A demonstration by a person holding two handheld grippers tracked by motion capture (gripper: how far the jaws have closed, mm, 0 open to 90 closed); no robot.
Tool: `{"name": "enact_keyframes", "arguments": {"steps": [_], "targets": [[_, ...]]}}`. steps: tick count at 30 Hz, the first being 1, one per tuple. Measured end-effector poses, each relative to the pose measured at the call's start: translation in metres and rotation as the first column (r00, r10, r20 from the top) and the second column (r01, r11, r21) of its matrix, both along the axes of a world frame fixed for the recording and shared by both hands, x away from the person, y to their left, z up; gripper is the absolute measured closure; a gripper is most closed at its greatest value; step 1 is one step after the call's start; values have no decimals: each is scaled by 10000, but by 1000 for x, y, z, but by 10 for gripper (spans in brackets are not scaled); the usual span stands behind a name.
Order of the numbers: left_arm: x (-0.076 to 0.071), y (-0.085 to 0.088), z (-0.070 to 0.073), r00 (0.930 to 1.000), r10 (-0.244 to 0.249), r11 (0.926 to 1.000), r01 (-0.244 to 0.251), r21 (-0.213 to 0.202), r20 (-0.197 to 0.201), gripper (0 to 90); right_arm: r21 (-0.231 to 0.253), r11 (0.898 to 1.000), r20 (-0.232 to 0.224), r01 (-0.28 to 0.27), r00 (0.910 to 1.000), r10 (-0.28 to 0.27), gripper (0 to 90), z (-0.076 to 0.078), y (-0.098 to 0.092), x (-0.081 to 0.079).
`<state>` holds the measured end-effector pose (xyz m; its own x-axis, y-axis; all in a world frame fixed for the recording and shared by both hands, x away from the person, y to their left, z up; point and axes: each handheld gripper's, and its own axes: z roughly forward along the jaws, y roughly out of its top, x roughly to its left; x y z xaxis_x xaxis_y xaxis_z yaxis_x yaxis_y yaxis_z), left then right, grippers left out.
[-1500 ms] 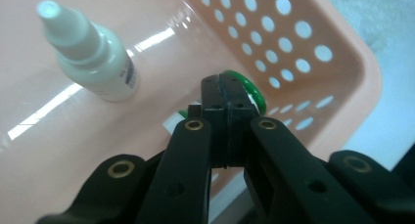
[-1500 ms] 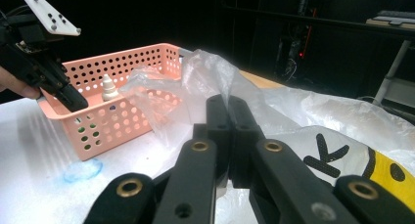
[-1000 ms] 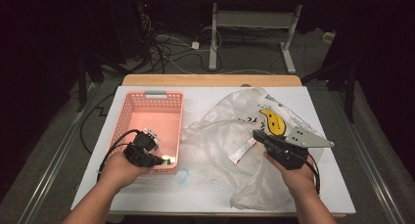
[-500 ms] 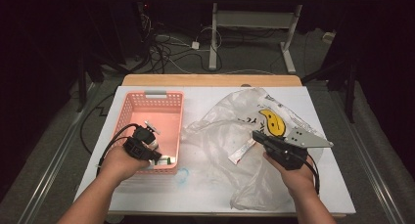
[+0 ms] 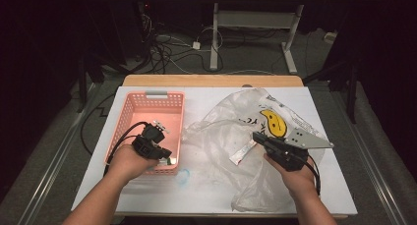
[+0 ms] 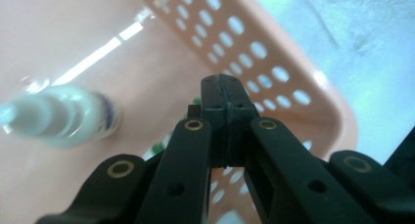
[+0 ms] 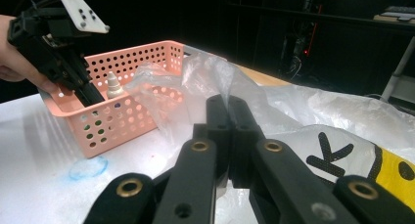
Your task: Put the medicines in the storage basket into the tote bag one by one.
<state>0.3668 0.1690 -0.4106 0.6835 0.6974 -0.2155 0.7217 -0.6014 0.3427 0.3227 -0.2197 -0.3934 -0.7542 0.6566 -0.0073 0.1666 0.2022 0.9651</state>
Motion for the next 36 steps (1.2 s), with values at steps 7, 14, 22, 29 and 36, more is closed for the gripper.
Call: {"name": "enact_keyframes", "arguments": {"steps": [7, 14, 22, 29, 36], "targets": [[9, -11, -9, 9950, -493, 9981, 523, 315, -873, 880, 31, 10000, 2, 44, 10000, -44, 900, 1, -2, 0], [12, -6, -10, 9931, -368, 9957, 459, 804, -1111, 880, 22, 10000, 1, 23, 10000, -23, 900, 1, -2, 0], [4, 16, -6, 9951, 10, 9962, 76, 866, -989, 879, 19, 10000, -11, 42, 10000, -42, 900, 1, -2, 0], [0, 36, -4, 9956, 451, 9940, -365, 1034, -824, 879, -26, 10000, 26, 13, 10000, -13, 900, 1, -1, 0], [-3, 49, -4, 9948, 811, 9922, -748, 997, -614, 879, -68, 10000, 12, 29, 10000, -29, 900, 0, 0, 0]]}}
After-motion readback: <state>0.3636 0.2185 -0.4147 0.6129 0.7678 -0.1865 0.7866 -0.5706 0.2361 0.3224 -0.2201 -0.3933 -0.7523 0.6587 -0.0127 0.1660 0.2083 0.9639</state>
